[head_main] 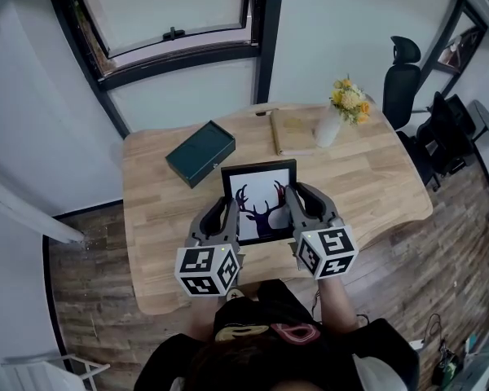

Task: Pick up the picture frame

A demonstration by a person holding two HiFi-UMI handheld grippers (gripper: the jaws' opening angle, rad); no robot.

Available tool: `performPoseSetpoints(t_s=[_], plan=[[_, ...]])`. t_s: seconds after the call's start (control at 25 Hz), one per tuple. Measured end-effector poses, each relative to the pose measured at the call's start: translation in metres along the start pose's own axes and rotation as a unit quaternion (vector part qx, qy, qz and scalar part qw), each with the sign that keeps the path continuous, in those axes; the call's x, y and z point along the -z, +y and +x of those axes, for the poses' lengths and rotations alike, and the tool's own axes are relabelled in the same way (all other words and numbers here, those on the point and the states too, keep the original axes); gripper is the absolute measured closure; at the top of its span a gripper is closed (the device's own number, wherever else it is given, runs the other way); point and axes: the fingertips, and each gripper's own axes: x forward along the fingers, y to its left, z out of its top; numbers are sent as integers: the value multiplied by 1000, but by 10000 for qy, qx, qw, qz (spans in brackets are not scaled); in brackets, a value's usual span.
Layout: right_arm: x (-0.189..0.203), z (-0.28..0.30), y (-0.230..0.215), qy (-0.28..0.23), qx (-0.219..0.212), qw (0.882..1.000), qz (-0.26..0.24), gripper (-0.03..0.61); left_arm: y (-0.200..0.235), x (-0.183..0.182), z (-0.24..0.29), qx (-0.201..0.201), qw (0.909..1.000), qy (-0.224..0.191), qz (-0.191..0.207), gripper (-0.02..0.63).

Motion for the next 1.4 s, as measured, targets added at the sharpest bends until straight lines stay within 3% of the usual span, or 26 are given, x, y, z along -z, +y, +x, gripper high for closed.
performPoseSetpoints(t_s=[1.4], plan=[[-13, -26, -10, -296, 173, 9994, -54, 506, -27, -7, -7, 338, 9992, -47, 186, 528]])
